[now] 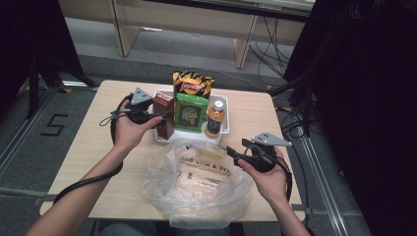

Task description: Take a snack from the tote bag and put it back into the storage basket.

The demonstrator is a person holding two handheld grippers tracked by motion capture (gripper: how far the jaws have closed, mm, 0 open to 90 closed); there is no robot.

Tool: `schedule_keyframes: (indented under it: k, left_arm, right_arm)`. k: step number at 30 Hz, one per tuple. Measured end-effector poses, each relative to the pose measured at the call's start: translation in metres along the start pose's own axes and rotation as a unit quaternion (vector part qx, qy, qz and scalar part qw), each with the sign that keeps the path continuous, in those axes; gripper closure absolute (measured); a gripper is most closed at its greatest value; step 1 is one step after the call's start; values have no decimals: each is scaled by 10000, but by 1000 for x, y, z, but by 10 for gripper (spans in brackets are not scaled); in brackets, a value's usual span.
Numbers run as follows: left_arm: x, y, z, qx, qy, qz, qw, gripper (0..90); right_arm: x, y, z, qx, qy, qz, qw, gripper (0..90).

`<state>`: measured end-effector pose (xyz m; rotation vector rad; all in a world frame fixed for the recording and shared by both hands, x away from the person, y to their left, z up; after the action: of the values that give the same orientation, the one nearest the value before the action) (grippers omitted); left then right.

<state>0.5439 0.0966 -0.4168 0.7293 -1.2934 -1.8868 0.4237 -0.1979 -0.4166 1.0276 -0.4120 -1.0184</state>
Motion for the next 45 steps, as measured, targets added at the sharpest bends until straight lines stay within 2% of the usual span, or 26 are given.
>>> schedule_keyframes:
  k: [2, 3, 4, 5, 8, 10, 11, 12, 14, 15, 16, 17, 19, 23, 24, 26, 28, 29, 31, 34, 35, 36, 37, 38, 45]
  left_arm:
    - [-3, 1, 7, 36, -3, 4, 10000, 158]
    - [-5, 1, 10, 54, 19, -25, 10000, 161]
    - [-7, 2, 13, 62, 24, -31, 10000, 169]
    - [-9, 2, 15, 83, 24, -21, 10000, 174]
    - [-15, 3, 20, 136, 23, 34, 9999, 212]
    - [-19, 3, 21, 188, 37, 9, 9998, 267]
    - [-21, 3, 22, 203, 30, 25, 9998, 285]
    - [-23, 2, 22, 211, 17, 79, 9997, 306]
    - [-27, 2, 23, 300, 9, 168, 9994, 358]
    - [-29, 2, 23, 316, 18, 159, 9994, 378]
    - [-31, 2, 24, 355, 30, 95, 9993, 403]
    - [-33, 2, 25, 378, 27, 93, 9992, 435]
    - [-36, 1, 26, 393, 55, 75, 9992, 474]
    - [-43, 1, 28, 424, 149, 28, 9990, 567]
    - [-45, 0, 27, 427, 183, -8, 9989, 582]
    - [-46, -1, 27, 408, 256, 96, 9988, 610]
    - [-48, -1, 27, 394, 274, 70, 9988, 632]
    - [-48, -2, 27, 413, 314, 140, 9986, 643]
    - [-49, -3, 27, 406, 334, 128, 9985, 653]
    - [-52, -5, 26, 394, 359, 133, 9985, 662]
    - [-53, -6, 26, 366, 374, 168, 9985, 665]
    - [-53, -7, 26, 366, 366, 160, 9985, 666]
    - [-54, -7, 26, 363, 369, 139, 9986, 670]
    - [-55, -8, 27, 350, 383, 139, 9986, 673]
    - [-60, -8, 26, 327, 401, 115, 9986, 690]
  right_arm:
    - [-4, 6, -2, 2, -1, -50, 10000, 381]
    - [-4, 13, -5, 134, -25, 77, 9999, 389]
    - [-7, 16, -6, 66, 15, 37, 10000, 397]
    - [-9, 21, -9, 124, -5, 66, 9999, 411]
    - [-15, 34, -18, 205, 44, 246, 9995, 454]
    - [-20, 42, -23, 177, 129, 340, 9992, 499]
    - [-24, 46, -26, 189, 193, 313, 9991, 519]
    - [-26, 51, -30, 300, 188, 340, 9988, 545]
    - [-30, 58, -35, 267, 262, 324, 9988, 587]
    - [-32, 62, -39, 333, 332, 391, 9981, 612]
    - [-35, 65, -42, 296, 338, 343, 9984, 634]
    - [-38, 68, -46, 372, 372, 337, 9980, 656]
    - [-44, 72, -52, 279, 485, 351, 9978, 676]
    - [-53, 77, -64, 333, 564, 306, 9974, 711]
    - [-56, 79, -70, 287, 602, 398, 9970, 732]
    - [-60, 80, -75, 277, 634, 335, 9970, 744]
    - [-61, 82, -78, 310, 644, 355, 9968, 751]
    - [-63, 85, -83, 302, 648, 420, 9966, 754]
    - [-67, 86, -87, 289, 738, 286, 9964, 754]
    - [-69, 88, -94, 293, 688, 291, 9968, 750]
    - [-68, 90, -96, 368, 672, 402, 9962, 748]
    - [-69, 88, -97, 261, 669, 258, 9971, 746]
    - [-71, 88, -98, 217, 710, 211, 9970, 745]
    - [-69, 90, -100, 311, 659, 296, 9969, 744]
    - [-70, 94, -111, 239, 687, 266, 9970, 738]
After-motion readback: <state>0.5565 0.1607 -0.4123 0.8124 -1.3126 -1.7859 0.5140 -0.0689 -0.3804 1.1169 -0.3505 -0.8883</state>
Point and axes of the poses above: each handheld gripper's, and its own axes: z roughly backward along the jaws, y roughly out of its top, x roughly to its right, the point moved 7 cm from there along -z, roughly forward along the jaws, and after that the axes turned 5 degrees about -z, right-handed, at the moved point
